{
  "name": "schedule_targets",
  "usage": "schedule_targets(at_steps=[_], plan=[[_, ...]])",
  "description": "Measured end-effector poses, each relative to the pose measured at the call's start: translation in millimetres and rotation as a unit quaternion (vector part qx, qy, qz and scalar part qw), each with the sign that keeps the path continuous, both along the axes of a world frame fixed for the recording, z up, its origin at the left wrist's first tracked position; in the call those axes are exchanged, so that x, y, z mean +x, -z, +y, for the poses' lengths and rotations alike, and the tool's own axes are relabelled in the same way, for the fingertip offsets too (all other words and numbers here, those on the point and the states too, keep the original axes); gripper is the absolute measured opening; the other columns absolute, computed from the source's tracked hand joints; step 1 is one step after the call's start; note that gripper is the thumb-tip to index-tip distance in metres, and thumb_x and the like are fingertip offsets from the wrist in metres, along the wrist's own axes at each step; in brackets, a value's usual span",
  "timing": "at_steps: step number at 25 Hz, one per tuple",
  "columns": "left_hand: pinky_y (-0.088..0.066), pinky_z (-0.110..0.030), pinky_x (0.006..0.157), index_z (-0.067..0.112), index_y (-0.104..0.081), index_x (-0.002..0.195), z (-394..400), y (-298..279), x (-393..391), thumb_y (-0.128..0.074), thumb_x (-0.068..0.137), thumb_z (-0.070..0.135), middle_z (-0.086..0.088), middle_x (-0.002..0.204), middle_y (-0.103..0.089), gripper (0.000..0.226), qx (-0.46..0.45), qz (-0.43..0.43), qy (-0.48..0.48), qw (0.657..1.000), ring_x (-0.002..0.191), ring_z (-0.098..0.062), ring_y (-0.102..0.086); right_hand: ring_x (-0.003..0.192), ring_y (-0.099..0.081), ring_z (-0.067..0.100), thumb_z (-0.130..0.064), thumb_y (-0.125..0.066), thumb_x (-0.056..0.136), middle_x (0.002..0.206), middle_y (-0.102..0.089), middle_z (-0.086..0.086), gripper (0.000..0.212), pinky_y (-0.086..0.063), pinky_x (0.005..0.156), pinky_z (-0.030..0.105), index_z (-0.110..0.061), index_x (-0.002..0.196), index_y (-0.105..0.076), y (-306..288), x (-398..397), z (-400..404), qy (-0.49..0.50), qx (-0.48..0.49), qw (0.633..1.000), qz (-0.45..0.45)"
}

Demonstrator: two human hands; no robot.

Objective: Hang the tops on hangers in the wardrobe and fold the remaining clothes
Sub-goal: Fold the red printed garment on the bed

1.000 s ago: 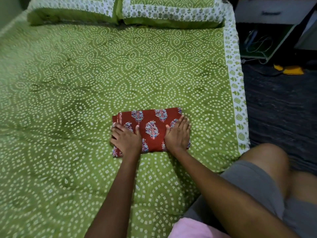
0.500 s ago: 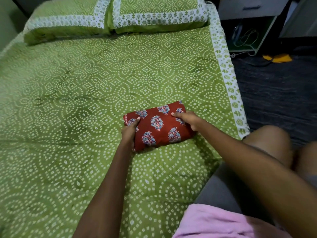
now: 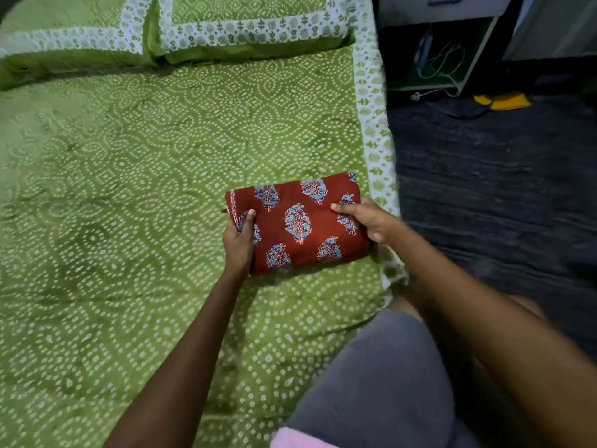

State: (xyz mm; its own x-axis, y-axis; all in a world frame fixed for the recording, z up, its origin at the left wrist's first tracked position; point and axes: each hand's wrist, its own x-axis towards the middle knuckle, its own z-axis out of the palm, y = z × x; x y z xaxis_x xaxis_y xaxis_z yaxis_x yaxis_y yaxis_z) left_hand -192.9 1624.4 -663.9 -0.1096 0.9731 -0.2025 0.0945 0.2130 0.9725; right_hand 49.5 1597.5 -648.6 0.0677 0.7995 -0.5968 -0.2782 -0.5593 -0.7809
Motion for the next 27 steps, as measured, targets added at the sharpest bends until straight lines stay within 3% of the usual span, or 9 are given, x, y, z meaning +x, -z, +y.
schedule_targets(at_steps=[4, 7, 10, 12, 16, 19, 23, 27], plan=[[-0.055, -0.025, 0.076, 0.005, -0.055, 0.119, 27, -9, 113, -0.056, 0.094, 0.017, -0.002, 0.099, -0.066, 0.028, 0.05, 0.001, 0.049, 0.998, 0.084, -0.008, -0.063, 0.083, -0.065, 0.02, -0.012, -0.069, 0.082, 0.095, -0.066, 0.007, 0.031, -0.054, 0.081, 0.043, -0.01, 0.11, -0.057, -5, 108, 1, 0.057, 0.009, 0.998, -0.013], [-0.053, -0.026, 0.077, 0.005, -0.056, 0.116, 35, -20, 202, -0.057, 0.093, 0.016, -0.001, 0.099, -0.066, 0.025, 0.065, 0.017, 0.094, 0.993, 0.083, -0.005, -0.063, 0.078, -0.062, 0.017, -0.011, -0.066, 0.085, 0.089, -0.063, 0.004, 0.018, -0.053, 0.07, 0.037, -0.018, 0.09, -0.05, -21, 187, -12, 0.108, 0.006, 0.994, -0.025], [-0.055, -0.033, 0.081, 0.013, -0.057, 0.116, 23, -58, 270, -0.059, 0.092, 0.019, -0.002, 0.102, -0.068, 0.025, 0.049, -0.004, 0.136, 0.99, 0.089, -0.011, -0.066, 0.081, -0.062, 0.017, -0.013, -0.067, 0.084, 0.093, -0.062, 0.004, 0.023, -0.051, 0.075, 0.039, -0.015, 0.098, -0.048, -62, 248, -44, 0.15, -0.002, 0.988, -0.038], [-0.054, -0.027, 0.078, 0.01, -0.058, 0.116, 11, -87, 303, -0.059, 0.092, 0.02, -0.003, 0.104, -0.067, 0.026, 0.049, -0.004, 0.157, 0.986, 0.087, -0.005, -0.066, 0.08, -0.062, 0.016, -0.012, -0.066, 0.085, 0.092, -0.063, 0.004, 0.022, -0.052, 0.078, 0.038, -0.014, 0.102, -0.052, -99, 275, -69, 0.168, 0.001, 0.985, -0.042], [-0.05, -0.015, 0.073, 0.006, -0.058, 0.118, -23, -188, 363, -0.059, 0.092, 0.019, -0.003, 0.106, -0.067, 0.03, 0.059, -0.008, 0.209, 0.976, 0.082, 0.007, -0.063, 0.077, -0.062, 0.015, -0.009, -0.065, 0.086, 0.092, -0.064, 0.005, 0.016, -0.053, 0.069, 0.032, -0.012, 0.097, -0.054, -209, 320, -125, 0.218, 0.007, 0.974, -0.054], [-0.052, -0.02, 0.077, 0.016, -0.058, 0.117, -42, -278, 389, -0.059, 0.092, 0.026, 0.002, 0.106, -0.067, 0.027, 0.063, -0.016, 0.245, 0.967, 0.086, 0.003, -0.064, 0.079, -0.062, 0.017, -0.01, -0.065, 0.085, 0.099, -0.064, 0.01, 0.014, -0.051, 0.075, 0.036, -0.016, 0.089, -0.053, -299, 341, -156, 0.238, 0.003, 0.969, -0.064], [-0.051, -0.014, 0.067, 0.011, -0.056, 0.12, -56, -368, 414, -0.057, 0.093, 0.021, 0.008, 0.097, -0.066, 0.029, 0.069, -0.039, 0.269, 0.96, 0.078, 0.007, -0.065, 0.078, -0.062, 0.018, -0.012, -0.065, 0.086, 0.096, -0.065, 0.01, 0.013, -0.051, 0.067, 0.032, -0.017, 0.089, -0.054, -388, 363, -175, 0.237, 0.004, 0.967, -0.097], [-0.055, -0.039, 0.084, 0.024, -0.059, 0.116, -40, -411, 438, -0.061, 0.089, 0.033, -0.002, 0.106, -0.069, 0.028, 0.09, -0.037, 0.273, 0.957, 0.091, -0.012, -0.067, 0.083, -0.064, 0.022, -0.013, -0.065, 0.086, 0.108, -0.064, 0.016, 0.026, -0.053, 0.073, 0.035, -0.009, 0.109, -0.055, -436, 388, -166, 0.235, 0.033, 0.963, -0.126]])
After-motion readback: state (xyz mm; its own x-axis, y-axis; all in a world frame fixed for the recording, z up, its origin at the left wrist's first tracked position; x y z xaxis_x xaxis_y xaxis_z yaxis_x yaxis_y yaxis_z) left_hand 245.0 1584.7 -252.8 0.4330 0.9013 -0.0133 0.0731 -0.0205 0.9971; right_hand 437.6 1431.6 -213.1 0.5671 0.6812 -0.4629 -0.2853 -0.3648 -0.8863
